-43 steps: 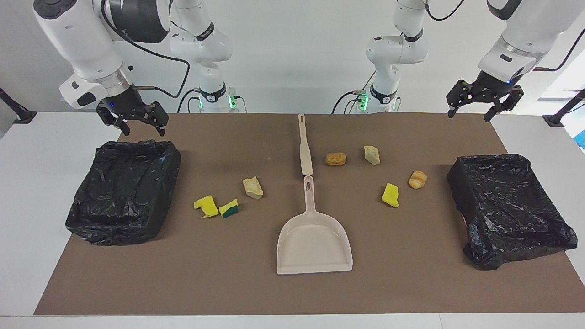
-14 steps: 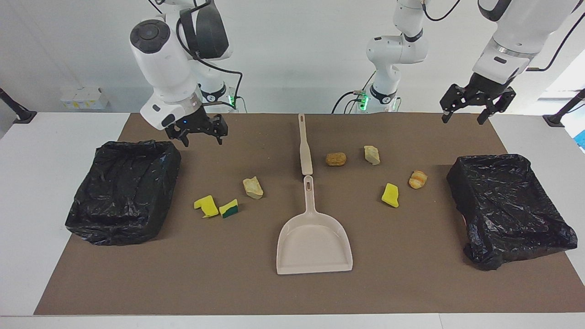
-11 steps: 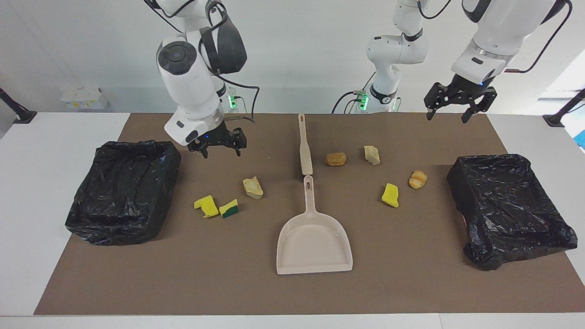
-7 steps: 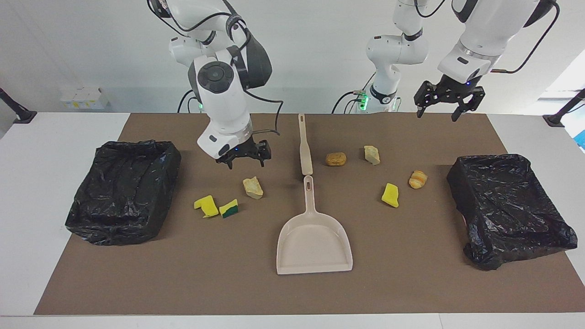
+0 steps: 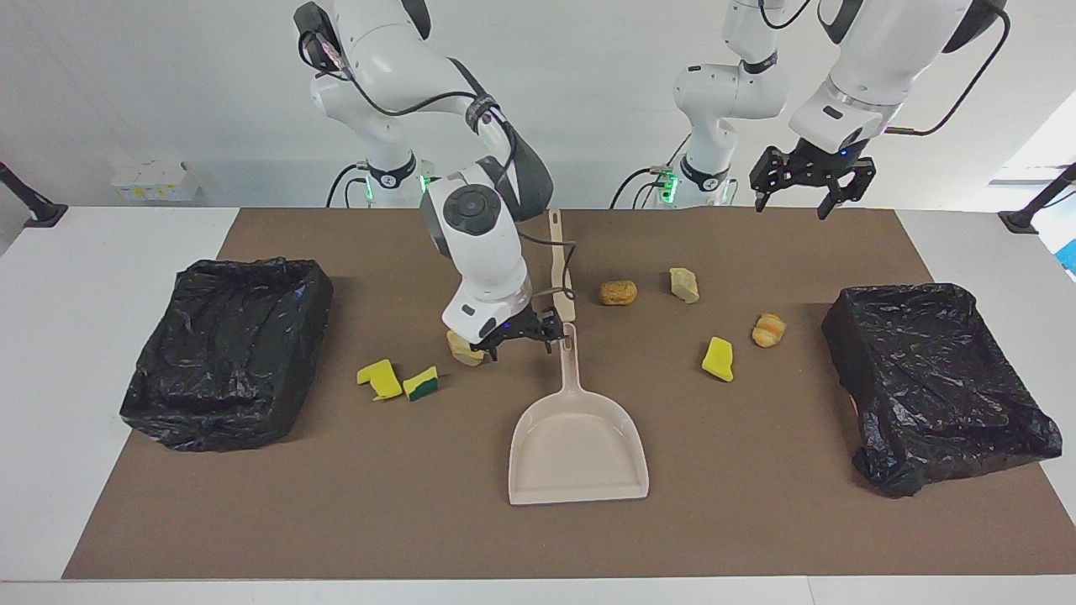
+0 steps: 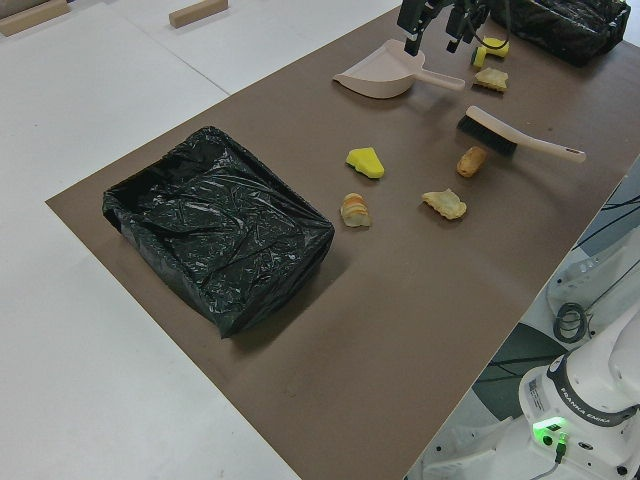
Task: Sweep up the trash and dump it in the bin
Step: 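Reach the right gripper to the dustpan handle and grasp it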
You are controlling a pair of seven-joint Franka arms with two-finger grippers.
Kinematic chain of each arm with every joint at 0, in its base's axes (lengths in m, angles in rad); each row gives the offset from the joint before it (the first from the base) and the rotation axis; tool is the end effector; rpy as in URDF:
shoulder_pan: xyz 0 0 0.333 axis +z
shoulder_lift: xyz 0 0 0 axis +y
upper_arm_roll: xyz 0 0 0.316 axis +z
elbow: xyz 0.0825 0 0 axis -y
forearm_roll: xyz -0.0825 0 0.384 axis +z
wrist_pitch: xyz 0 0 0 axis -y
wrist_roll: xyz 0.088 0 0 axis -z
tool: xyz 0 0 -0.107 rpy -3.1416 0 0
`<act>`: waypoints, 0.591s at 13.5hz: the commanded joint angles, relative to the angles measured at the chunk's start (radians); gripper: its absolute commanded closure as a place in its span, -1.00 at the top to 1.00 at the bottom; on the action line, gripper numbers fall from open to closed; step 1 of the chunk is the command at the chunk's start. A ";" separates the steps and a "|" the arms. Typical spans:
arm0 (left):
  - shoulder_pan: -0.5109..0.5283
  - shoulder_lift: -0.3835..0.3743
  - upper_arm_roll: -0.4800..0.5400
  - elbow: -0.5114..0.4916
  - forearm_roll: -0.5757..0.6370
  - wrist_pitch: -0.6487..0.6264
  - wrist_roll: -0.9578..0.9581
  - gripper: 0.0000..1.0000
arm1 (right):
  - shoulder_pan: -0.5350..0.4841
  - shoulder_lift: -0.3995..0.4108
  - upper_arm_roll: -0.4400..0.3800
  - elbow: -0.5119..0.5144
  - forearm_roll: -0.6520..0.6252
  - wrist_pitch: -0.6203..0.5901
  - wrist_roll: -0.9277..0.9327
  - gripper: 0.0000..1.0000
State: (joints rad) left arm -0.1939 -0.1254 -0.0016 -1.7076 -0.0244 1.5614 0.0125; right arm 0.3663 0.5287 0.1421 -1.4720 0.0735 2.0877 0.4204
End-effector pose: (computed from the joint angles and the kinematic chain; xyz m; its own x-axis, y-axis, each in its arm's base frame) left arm 0.5027 -0.1023 0.6262 0.9782 -0.2067 -0.0205 -0.2062 -0.9782 0.0245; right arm 0.6275 0.3341 0.3836 0.9993 0.0302 0.0233 0.0336 -0.9863 -0.1615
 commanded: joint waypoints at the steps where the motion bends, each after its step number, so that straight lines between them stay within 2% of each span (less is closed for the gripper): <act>1: -0.016 -0.031 0.014 -0.040 -0.002 0.026 -0.008 1.00 | 0.069 0.092 -0.009 0.117 -0.023 -0.005 0.092 1.00; 3: -0.016 -0.031 0.014 -0.040 -0.002 0.026 -0.008 1.00 | 0.083 0.094 0.001 0.107 -0.093 0.014 0.118 1.00; 4: -0.016 -0.031 0.014 -0.040 -0.003 0.028 -0.008 1.00 | 0.083 0.093 0.001 0.104 -0.109 0.014 0.118 0.95; 5: -0.016 -0.031 0.014 -0.040 -0.002 0.028 -0.008 1.00 | 0.086 0.090 0.001 0.102 -0.124 0.015 0.118 0.79; 8: -0.016 -0.030 0.012 -0.040 -0.003 0.028 -0.008 1.00 | 0.106 0.091 0.001 0.069 -0.150 0.037 0.135 0.70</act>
State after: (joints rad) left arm -0.1939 -0.1264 -0.0004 -1.7090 -0.0244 1.5636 0.0125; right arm 0.4609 0.6088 0.1375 -1.3890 -0.0507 2.0988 0.5230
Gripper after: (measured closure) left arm 0.000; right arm 0.119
